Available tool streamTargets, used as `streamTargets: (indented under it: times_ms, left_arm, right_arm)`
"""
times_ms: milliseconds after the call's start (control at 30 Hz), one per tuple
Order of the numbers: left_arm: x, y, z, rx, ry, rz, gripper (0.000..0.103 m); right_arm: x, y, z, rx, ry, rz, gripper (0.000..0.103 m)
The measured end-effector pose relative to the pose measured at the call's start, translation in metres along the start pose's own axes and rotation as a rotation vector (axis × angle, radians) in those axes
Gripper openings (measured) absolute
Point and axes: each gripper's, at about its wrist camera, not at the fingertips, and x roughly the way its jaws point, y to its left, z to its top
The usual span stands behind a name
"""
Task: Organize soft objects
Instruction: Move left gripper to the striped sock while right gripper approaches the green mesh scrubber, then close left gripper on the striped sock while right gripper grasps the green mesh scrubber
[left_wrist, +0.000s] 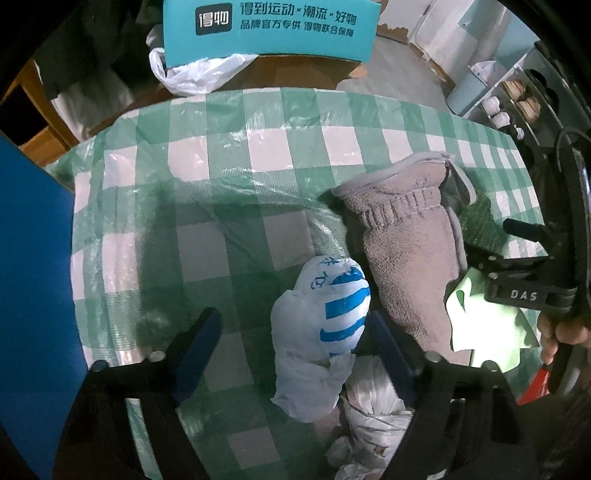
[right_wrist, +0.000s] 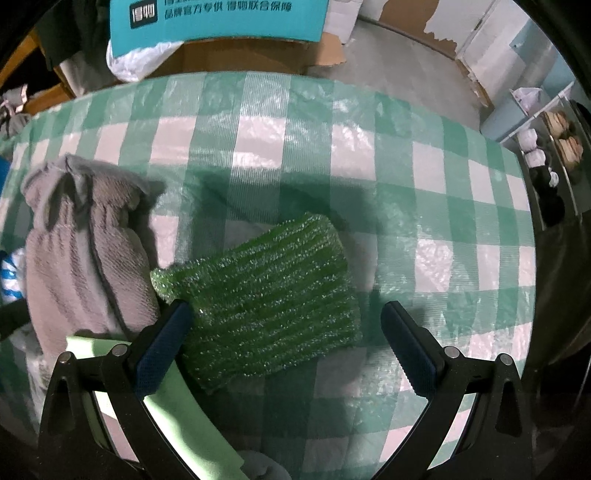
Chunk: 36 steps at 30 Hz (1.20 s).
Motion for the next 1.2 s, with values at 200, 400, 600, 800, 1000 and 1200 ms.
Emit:
streamTargets:
  times_ms: [200,400,600,800,1000,1200]
  left_arm:
    - [0.006,-0.001,-0.001,0.002,0.015,-0.027,0.054]
    - [0.007,-0.006,-0.002,0.026,0.001,-0.035,0.041]
    - [0.002,0.0,-0.003,0.017,-0.016,-0.034,0.04]
    - [-0.006,0.005,-0.001,0.011,-0.038,-0.027,0.04]
    - [-0.021,0.006,0.0,0.004,-0.071,-0.034,0.04]
    - [-0.033,0.004,-0.001,0.012,-0.103,-0.027,0.04]
  right_arm:
    - [0.007,0.002,-0.001,-0.008,0.008,-0.007,0.101]
    - [0.01,-0.006,0.0,0.04,0.006,0.067,0.092]
    - [0.003,0.005,-0.002,-0.005,-0.039,0.089,0.055]
    - [-0.004,0.018,0.001,-0.031,-0.047,0.129,0.02]
    - [-0.016,0.026,-0.001,-0.039,-0.086,0.104,0.017]
    - [-0.037,0.024,-0.001,-0.022,-0.133,0.083,0.017]
